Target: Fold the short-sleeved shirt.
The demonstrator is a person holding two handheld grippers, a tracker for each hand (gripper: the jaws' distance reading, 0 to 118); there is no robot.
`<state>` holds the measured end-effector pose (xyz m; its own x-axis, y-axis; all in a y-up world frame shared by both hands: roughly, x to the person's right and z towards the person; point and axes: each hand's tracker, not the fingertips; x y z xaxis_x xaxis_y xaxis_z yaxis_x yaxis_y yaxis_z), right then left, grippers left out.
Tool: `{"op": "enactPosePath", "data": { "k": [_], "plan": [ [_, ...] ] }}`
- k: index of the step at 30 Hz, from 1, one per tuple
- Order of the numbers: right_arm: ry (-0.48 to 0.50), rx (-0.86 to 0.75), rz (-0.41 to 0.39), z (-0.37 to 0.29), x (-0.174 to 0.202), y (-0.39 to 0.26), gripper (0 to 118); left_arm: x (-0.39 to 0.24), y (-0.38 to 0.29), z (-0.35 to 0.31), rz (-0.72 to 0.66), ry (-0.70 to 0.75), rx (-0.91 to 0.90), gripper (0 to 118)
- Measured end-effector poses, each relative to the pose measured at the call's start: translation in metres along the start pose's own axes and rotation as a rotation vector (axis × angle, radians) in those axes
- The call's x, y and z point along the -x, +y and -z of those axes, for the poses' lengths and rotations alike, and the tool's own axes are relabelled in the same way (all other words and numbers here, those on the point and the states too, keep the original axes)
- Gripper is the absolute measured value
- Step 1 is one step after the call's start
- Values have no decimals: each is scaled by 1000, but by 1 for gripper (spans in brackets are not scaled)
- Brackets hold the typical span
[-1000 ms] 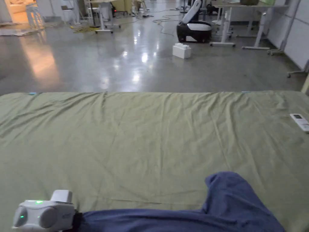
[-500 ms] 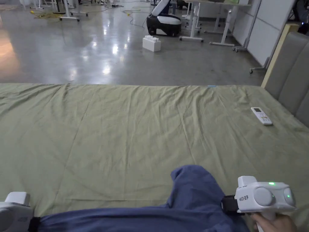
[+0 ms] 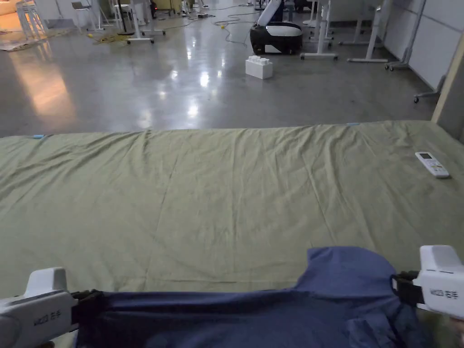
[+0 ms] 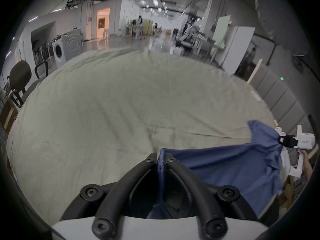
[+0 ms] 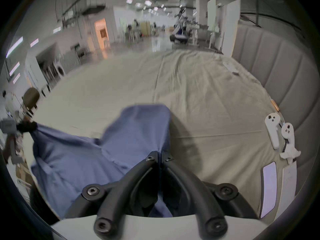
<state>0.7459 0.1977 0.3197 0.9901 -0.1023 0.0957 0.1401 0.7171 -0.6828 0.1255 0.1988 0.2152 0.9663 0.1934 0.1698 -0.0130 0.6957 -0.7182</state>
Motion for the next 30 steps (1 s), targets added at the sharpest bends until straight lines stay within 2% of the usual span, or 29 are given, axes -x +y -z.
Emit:
{"op": "enactPosePath", "data": {
  "k": [2, 4, 7, 11, 13, 15, 19, 21, 22, 23, 24, 25, 26, 27, 30],
  "plan": [
    [10, -61, 61, -43, 2, -17, 3, 10, -17, -36, -11, -34, -24, 6],
    [11, -79, 64, -79, 0, -43, 3, 18, -42, -68, -27, -55, -32, 6],
    [12, -101, 152, -118, 2, -85, 3, 24, -81, -103, -51, -86, -16, 6],
    [-17, -41, 143, -132, 8, -132, 3, 31, -123, -113, -60, -89, 58, 6],
    [-26, -5, 155, -127, 12, -150, 3, 25, -140, -105, -16, -51, 104, 6],
    [-39, 27, 162, -117, 13, -160, 3, 30, -150, -90, 5, -37, 113, 6],
    [-71, 82, 105, -105, 20, -173, 3, 34, -158, -72, 43, -14, 139, 6],
    [-70, 93, 116, -102, 21, -177, 3, 37, -158, -68, 43, -20, 142, 7],
    [-68, 93, 119, -95, 10, -183, 3, 39, -157, -68, 41, -18, 134, 11],
    [-77, 88, 109, -93, 10, -184, 5, 39, -159, -71, 38, -14, 116, 23],
    [-94, 92, 88, -93, 11, -182, 21, 41, -158, -73, 44, 5, 96, 56],
    [-122, 98, 69, -93, 12, -181, 47, 44, -157, -79, 43, 12, 69, 80],
    [-134, 82, 63, -98, 10, -183, 71, 45, -155, -87, 25, 5, 25, 96],
    [-126, 69, 63, -105, 9, -181, 83, 43, -153, -103, -4, -10, -23, 99],
    [-91, -60, 119, -134, 20, -170, 81, 24, -137, -148, -35, 23, -252, 99]
  ]
}}
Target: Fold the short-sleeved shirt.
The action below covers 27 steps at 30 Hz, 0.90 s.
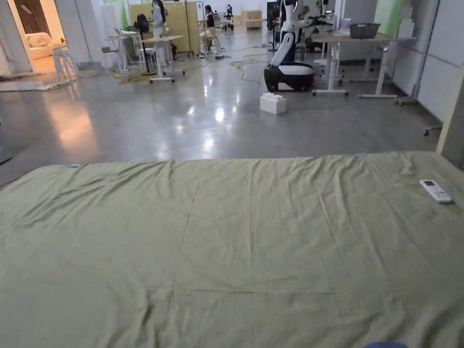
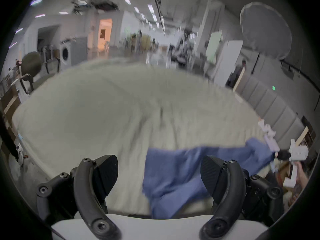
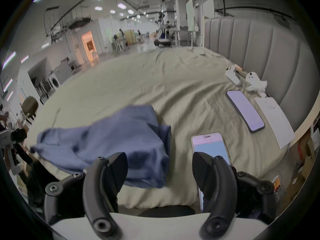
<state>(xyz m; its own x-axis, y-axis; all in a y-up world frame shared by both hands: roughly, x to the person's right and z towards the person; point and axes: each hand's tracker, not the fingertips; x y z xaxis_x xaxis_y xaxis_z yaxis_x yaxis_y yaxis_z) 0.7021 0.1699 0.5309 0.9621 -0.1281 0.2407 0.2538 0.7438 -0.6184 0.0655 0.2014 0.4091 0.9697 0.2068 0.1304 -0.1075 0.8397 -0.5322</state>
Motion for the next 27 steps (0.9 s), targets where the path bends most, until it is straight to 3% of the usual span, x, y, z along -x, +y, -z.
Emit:
{"op": "enactPosePath", "data": {
  "k": [3, 5, 10, 16, 19, 20, 21, 23, 24, 25, 27],
  "plan": [
    [82, -148, 91, -23, 25, 15, 81, -40, 24, -40, -1, 35, -228, 99],
    [141, -252, 99, -42, 51, 25, 81, -67, 35, -60, 13, 61, -345, 99],
    [156, -488, 27, -87, 99, 54, 81, -116, 59, -94, 147, 75, -436, 98],
    [153, -581, -100, -117, 125, 71, 81, -145, 60, -126, 249, 5, -462, 93],
    [143, -559, -118, -124, 132, 73, 80, -152, 59, -135, 248, -31, -476, 71],
    [149, -558, -122, -125, 132, 73, 76, -154, 58, -136, 248, -43, -473, 62],
    [159, -562, -125, -127, 133, 72, 66, -155, 59, -135, 249, -50, -474, 48],
    [169, -563, -135, -129, 134, 70, 37, -156, 59, -136, 259, -62, -467, 23],
    [172, -559, -144, -130, 135, 69, 17, -157, 59, -136, 264, -67, -462, 10],
    [168, -560, -158, -131, 136, 67, 8, -157, 60, -135, 277, -87, -459, 7],
    [183, -560, -174, -131, 136, 66, 1, -159, 61, -136, 276, -118, -449, 2]
  ]
}}
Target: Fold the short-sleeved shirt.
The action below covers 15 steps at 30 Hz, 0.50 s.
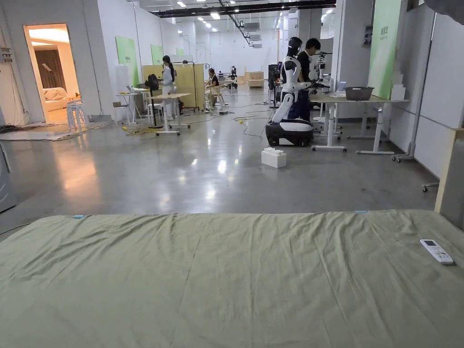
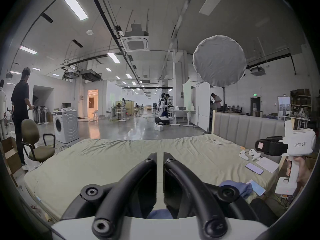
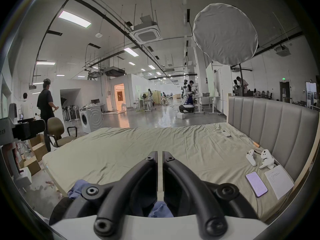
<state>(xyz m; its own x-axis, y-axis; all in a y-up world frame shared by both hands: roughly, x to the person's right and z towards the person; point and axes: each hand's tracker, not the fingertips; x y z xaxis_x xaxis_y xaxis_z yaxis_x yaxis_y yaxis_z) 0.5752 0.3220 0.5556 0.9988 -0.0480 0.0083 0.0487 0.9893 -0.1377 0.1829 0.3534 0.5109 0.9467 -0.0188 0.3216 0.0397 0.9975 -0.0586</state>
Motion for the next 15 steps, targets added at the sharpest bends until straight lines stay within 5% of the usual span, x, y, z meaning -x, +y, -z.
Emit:
{"op": "enactPosePath", "data": {
  "k": [15],
  "plan": [
    [-2, 14, -15, 1, 5, -2, 0, 16, -5, 8, -57, -21, 32, 0]
  ]
}}
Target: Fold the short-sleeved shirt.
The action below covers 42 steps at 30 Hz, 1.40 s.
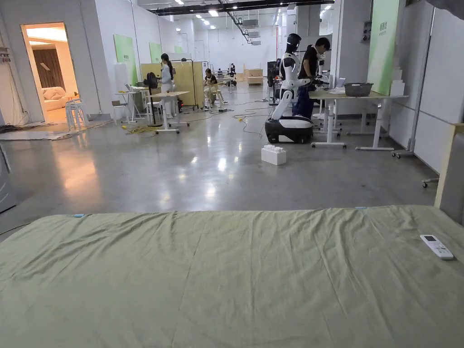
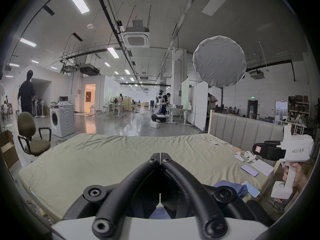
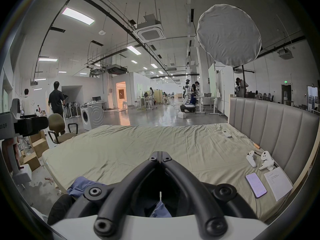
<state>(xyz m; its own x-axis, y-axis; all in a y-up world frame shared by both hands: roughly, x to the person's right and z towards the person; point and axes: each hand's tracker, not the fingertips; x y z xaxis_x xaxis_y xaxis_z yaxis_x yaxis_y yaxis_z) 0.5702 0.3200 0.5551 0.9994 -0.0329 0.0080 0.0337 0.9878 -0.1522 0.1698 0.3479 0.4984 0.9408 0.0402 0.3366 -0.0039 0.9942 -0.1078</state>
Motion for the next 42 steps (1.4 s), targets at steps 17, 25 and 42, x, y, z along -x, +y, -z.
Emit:
{"op": "enactPosePath", "data": {
  "k": [17, 25, 42],
  "plan": [
    [24, 170, 135, 6, -20, -44, 0, 178, -162, 89, -658, 38, 580, 97],
    [29, 228, 163, 6, -21, -54, 0, 181, -237, 131, -952, 32, 708, 97],
    [-29, 260, 230, -12, -39, -65, 0, 188, -208, 114, -1093, 161, 494, 15]
  ]
}}
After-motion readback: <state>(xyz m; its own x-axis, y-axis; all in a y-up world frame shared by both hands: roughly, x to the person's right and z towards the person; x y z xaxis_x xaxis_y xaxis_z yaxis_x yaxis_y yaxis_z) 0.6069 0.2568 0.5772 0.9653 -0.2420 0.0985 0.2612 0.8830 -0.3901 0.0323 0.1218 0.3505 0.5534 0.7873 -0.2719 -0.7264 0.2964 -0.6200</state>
